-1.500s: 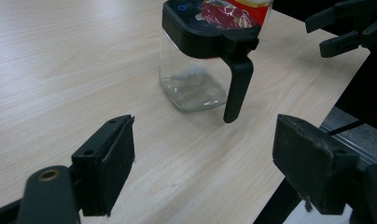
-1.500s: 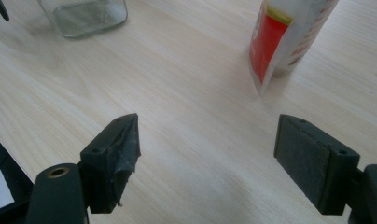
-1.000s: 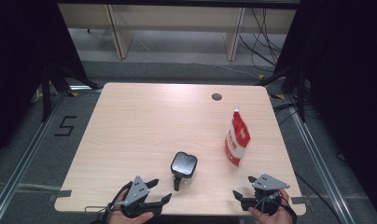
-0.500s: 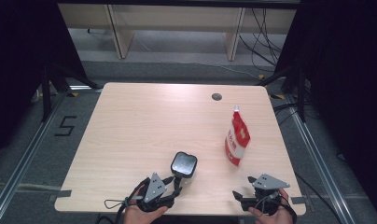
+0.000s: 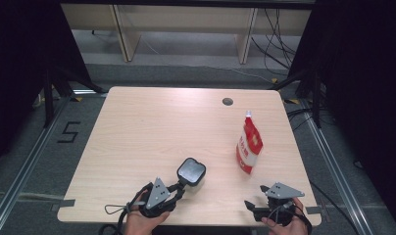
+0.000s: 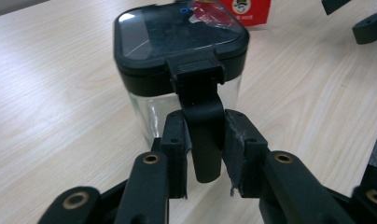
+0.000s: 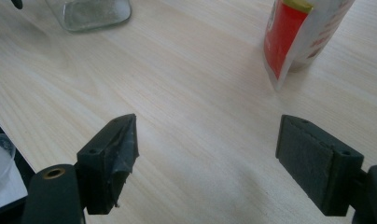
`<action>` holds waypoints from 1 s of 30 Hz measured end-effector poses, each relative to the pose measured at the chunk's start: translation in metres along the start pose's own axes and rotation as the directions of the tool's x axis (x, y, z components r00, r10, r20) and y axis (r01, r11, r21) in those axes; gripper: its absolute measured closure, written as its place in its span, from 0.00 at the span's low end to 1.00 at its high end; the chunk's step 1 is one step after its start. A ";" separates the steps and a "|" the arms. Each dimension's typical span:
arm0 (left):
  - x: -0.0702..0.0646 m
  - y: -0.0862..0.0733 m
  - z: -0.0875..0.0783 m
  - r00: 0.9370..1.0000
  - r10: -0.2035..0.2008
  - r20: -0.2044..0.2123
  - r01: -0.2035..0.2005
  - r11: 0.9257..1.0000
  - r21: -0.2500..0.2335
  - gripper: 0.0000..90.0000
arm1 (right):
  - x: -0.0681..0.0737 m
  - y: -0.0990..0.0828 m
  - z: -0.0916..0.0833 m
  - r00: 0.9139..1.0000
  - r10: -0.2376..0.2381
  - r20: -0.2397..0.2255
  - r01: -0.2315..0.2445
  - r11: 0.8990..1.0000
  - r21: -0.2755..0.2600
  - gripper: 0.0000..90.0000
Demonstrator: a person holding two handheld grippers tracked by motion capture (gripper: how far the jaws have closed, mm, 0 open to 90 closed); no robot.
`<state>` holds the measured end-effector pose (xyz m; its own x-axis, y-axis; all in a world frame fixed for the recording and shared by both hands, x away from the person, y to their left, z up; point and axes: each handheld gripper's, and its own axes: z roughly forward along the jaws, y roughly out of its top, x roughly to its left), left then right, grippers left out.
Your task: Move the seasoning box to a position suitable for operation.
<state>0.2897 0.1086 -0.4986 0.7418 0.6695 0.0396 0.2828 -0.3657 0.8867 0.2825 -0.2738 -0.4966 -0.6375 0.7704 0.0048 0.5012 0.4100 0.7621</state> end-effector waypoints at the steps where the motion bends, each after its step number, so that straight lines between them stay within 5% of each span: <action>1: 0.002 -0.001 -0.002 1.000 -0.013 0.000 0.013 1.000 0.012 0.78 | 0.000 0.000 0.000 1.000 -0.005 0.002 0.005 1.000 0.003 0.25; 20: 0.024 -0.003 -0.007 1.000 -0.019 -0.015 0.019 1.000 0.016 0.79 | 0.002 0.001 0.000 1.000 -0.015 -0.017 0.015 1.000 0.008 0.25; 21: 0.023 -0.003 -0.006 0.999 -0.041 -0.014 0.042 0.999 0.013 0.79 | 0.002 0.001 0.000 1.000 -0.014 -0.018 0.014 1.000 0.006 0.25; 30: 0.027 -0.001 -0.001 1.000 -0.022 -0.007 0.022 1.000 0.021 0.77 | 0.003 0.000 0.001 1.000 -0.014 -0.021 0.014 1.000 0.010 0.25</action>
<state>0.3087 0.1276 -0.4978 0.7310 0.6819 0.0238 0.3116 -0.3647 0.8775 0.2815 -0.2704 -0.4971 -0.6567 0.7541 0.0081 0.4980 0.4255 0.7556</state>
